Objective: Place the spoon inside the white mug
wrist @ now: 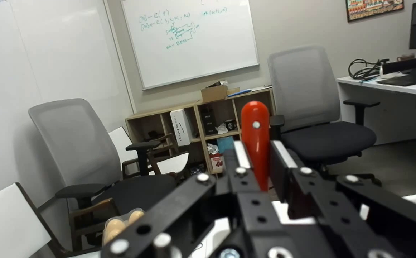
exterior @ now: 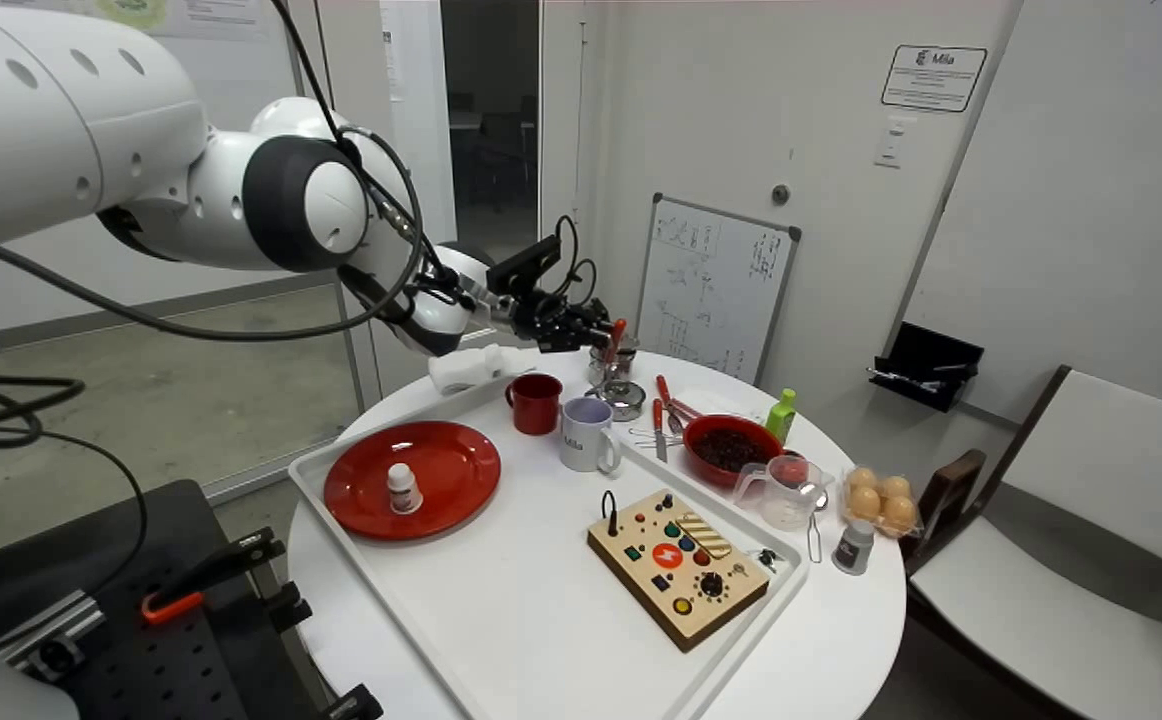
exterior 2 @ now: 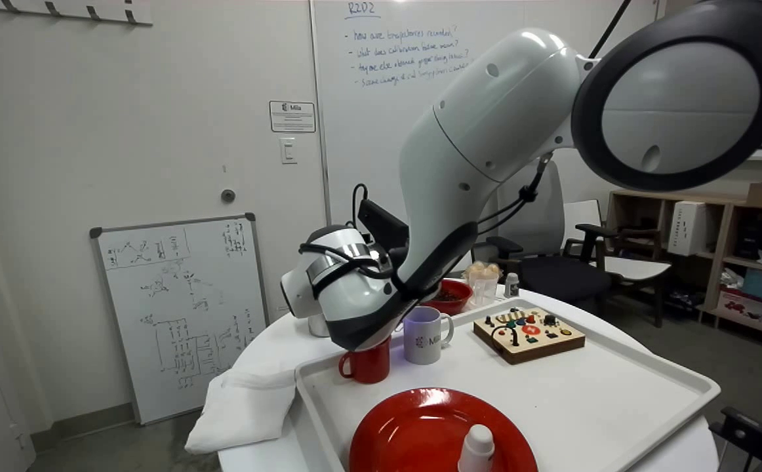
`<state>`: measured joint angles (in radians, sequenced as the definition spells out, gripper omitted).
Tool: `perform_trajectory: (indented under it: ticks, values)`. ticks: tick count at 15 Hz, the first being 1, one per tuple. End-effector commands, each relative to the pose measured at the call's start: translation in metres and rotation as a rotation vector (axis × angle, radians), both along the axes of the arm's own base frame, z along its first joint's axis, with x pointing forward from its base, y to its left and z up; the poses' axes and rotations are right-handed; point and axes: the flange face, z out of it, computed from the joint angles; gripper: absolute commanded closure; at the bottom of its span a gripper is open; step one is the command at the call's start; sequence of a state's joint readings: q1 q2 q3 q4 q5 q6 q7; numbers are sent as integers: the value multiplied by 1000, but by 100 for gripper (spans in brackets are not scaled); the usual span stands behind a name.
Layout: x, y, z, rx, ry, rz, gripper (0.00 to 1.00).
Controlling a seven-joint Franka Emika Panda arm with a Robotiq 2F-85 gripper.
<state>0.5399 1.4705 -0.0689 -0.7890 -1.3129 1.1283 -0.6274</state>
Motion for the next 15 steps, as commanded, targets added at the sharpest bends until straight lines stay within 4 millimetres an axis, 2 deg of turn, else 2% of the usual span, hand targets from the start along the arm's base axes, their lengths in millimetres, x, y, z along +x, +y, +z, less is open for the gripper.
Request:
perform_trajectory:
  ticks: [1, 15]
  values:
    - [-3, -1, -4, -23, 53, -5, 87]
    - [-11, 3, -17, -30, 116, 12, 87]
